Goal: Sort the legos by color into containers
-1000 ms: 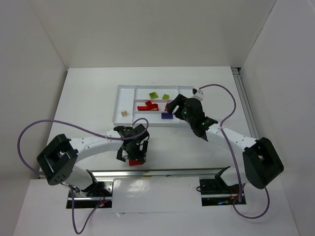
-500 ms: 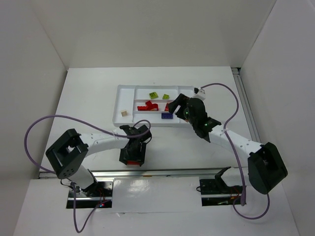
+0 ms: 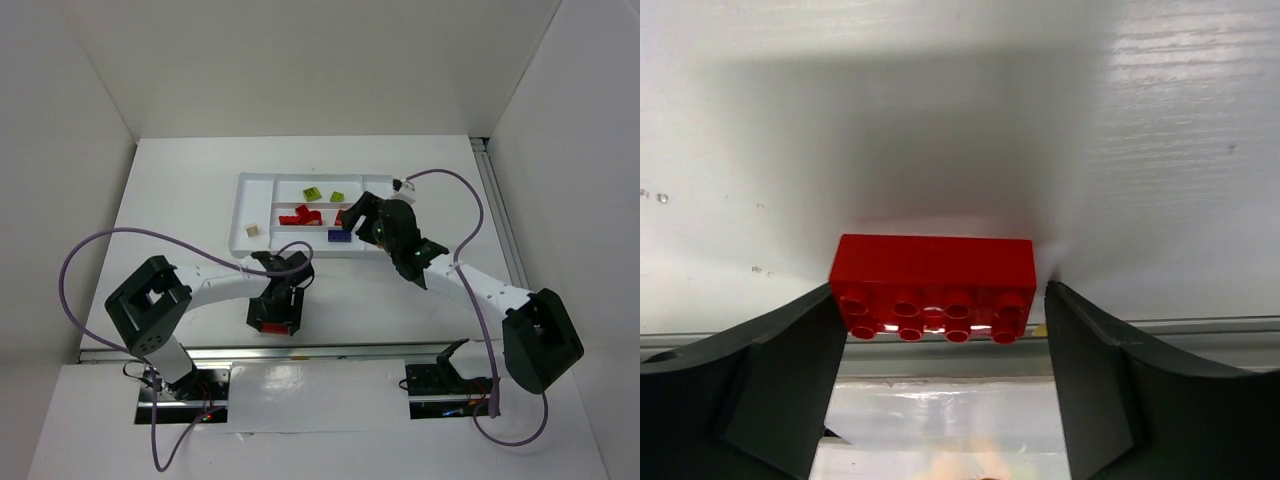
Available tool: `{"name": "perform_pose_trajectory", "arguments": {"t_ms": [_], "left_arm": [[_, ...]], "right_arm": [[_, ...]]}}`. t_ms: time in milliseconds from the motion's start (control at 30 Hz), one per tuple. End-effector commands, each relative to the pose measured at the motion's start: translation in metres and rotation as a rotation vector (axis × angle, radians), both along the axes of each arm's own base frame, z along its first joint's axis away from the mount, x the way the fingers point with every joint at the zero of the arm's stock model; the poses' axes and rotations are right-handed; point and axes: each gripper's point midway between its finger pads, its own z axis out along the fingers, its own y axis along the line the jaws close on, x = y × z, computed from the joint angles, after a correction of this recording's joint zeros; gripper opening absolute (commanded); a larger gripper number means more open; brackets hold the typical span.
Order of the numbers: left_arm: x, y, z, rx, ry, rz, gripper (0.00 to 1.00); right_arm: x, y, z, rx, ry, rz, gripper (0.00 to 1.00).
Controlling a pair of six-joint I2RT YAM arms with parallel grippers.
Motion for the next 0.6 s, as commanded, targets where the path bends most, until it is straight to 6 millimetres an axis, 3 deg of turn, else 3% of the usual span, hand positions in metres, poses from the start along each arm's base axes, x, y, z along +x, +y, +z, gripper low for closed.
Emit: {"name": "perform_pose_trajectory", "arguments": {"t_ms": [0,100,233,267,400,433,467,533,567], "left_arm": [[0.01,-0.002,0.001,0.015,-0.034,-0.007,0.86],[0.012,-0.002,0.003,0.022,-0.042,-0.007,0.73],[0.032,-0.008,0.028,-0.008,-0.129,-0.009,0.62],[0.044,-0.015,0.043,-0.047,-0.169,-0.022,0.61],[0.095,-0.024,0.081,-0.108,-0.273,-0.006,0.59],[0.112,-0.02,0.087,-0.108,-0.297,0.019,0.59],[0.135,-0.029,0.106,-0.148,-0.352,0.031,0.59],[0.167,-0.033,0.112,-0.154,-0.399,0.044,0.59],[0.184,-0.032,0.117,-0.17,-0.421,0.064,0.59]], "right_arm": [[0.006,0.007,0.016,0.006,-0.035,0.011,0.79],[0.004,0.006,0.012,0.001,-0.028,0.011,0.79],[0.001,-0.001,0.017,-0.019,-0.026,-0.006,0.79],[0.001,-0.002,0.027,-0.031,-0.041,0.001,0.79],[-0.009,-0.027,0.03,-0.136,-0.016,-0.054,0.79],[-0.009,-0.036,0.032,-0.144,-0.015,-0.078,0.79],[-0.016,-0.047,0.039,-0.158,-0.019,-0.112,0.79],[-0.024,-0.064,0.038,-0.18,-0.013,-0.154,0.79],[-0.031,-0.075,0.048,-0.183,-0.031,-0.188,0.79]]}}
